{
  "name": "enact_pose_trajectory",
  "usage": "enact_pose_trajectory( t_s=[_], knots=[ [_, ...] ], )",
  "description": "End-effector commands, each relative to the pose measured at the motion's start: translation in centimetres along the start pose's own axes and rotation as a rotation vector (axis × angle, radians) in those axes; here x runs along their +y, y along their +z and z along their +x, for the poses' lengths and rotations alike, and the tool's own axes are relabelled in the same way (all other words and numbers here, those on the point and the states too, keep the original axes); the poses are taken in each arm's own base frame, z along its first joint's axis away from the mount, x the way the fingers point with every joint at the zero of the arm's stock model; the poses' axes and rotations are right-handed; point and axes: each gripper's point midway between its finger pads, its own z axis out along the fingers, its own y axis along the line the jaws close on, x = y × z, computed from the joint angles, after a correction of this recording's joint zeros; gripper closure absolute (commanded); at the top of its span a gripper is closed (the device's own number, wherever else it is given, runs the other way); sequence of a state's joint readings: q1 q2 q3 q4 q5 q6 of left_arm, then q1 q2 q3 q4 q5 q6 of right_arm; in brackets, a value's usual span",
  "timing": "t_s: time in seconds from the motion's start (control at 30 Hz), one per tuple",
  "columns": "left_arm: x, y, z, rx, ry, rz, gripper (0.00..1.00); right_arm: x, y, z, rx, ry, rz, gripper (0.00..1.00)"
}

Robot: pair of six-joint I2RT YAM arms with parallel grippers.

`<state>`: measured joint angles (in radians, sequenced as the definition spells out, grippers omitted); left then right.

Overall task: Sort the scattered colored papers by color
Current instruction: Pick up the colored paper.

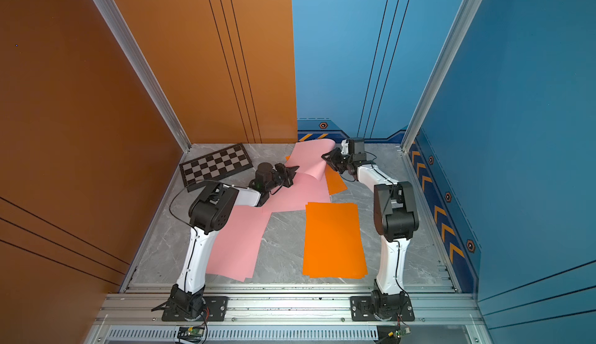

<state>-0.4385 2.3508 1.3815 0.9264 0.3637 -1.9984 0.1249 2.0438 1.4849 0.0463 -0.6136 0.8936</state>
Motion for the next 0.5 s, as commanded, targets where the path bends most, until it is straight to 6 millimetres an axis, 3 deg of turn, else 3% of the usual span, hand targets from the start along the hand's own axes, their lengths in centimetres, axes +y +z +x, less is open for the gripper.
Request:
enact_pose_trajectory(
  t_s=[0.0, 0.1, 0.17, 0.33, 0.47],
  knots=[
    [-1.2, -0.4, 0.3, 0.024, 0.070, 0.020, 1.00, 0.2, -2.0, 0.0, -0.016, -0.038, 0.030, 0.37],
    [-1.9, -1.1, 0.7, 0.048, 0.158, -0.022, 1.00, -0.9, -3.9, -0.6, -0.045, -0.047, 0.075, 0.20],
    [-2.5, -1.8, 1.2, 0.051, 0.250, -0.073, 1.00, -1.4, -5.3, -1.2, -0.067, -0.052, 0.089, 0.14],
    [-5.0, -2.6, 4.4, 0.145, 0.525, -0.199, 1.00, -2.6, -8.4, -2.6, -0.095, -0.043, 0.108, 0.09],
    [-5.9, -2.7, 7.3, 0.302, 0.679, -0.278, 1.00, -2.6, -9.6, -2.9, -0.084, -0.032, 0.074, 0.07]
  ],
)
